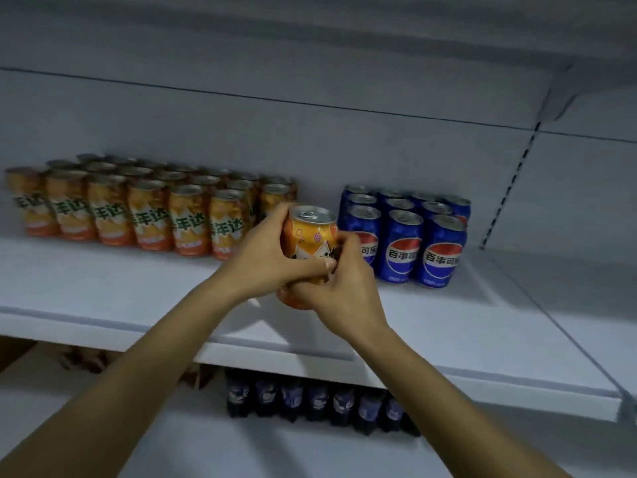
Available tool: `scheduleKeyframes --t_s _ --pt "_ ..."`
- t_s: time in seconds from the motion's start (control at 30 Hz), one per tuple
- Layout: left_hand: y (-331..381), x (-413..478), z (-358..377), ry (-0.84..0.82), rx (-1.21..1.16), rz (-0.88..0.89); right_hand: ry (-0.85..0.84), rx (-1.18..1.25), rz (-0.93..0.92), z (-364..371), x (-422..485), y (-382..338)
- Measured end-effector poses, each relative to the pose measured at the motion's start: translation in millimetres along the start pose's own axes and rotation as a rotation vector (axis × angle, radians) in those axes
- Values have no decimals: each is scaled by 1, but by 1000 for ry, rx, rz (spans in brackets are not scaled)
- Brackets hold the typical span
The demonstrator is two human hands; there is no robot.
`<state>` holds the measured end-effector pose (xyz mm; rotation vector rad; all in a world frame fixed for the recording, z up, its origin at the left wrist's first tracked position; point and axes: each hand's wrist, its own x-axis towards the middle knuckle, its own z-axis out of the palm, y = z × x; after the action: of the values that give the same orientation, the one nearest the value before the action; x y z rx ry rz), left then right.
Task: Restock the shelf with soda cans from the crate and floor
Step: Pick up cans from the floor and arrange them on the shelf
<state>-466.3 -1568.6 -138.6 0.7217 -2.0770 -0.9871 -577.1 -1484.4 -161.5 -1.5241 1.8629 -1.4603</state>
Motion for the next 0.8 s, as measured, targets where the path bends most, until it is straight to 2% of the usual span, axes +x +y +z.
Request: scheduleKeyframes --t_s 0.2,0.33,0.5,0.63,0.8 --pt "-34 28 -53 98 369 99 42 -58 30 51 54 14" --pt "-55 18 -63 152 567 146 53 -82 61 74 86 29" --pt "-84 -16 -51 34 693 44 55 -112 101 101 112 47" --pt "-86 -19 -48 -90 753 -59 81 -45 86 106 114 45" --pt "-89 -21 -47 -213 824 -116 74 -89 71 107 110 47"
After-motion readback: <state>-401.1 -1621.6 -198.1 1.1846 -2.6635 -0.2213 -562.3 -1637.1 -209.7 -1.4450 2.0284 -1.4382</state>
